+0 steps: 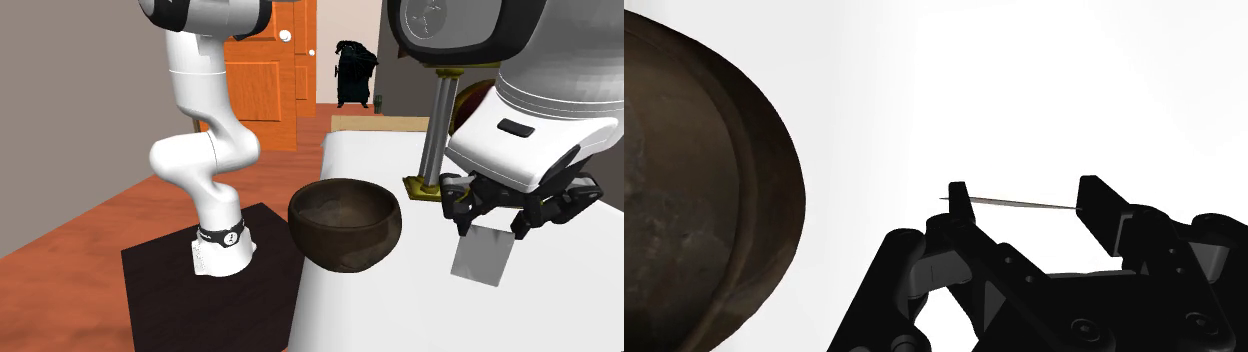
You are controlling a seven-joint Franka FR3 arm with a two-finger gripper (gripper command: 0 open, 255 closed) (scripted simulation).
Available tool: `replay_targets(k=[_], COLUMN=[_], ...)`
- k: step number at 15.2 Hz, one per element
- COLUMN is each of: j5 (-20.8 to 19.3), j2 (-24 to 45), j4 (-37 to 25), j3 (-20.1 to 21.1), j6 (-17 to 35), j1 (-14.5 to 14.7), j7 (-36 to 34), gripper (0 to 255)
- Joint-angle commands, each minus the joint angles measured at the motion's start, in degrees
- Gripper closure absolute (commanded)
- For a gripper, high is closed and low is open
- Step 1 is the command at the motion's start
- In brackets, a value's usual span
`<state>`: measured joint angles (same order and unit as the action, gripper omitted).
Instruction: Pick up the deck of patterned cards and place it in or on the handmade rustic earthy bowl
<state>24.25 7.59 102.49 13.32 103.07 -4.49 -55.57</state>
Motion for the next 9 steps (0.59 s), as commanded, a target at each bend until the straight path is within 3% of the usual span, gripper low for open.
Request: replay_targets(k=[1, 9], j5=[-0.04, -0.33], j2=[-0.12, -0.75], j4=[-0.52, -5.71], j3=[-0.02, -0.11], j6=[-0.63, -6.05], j1=[-0.03, -0.23], j7=[-0.24, -2.35], gripper=[255, 255])
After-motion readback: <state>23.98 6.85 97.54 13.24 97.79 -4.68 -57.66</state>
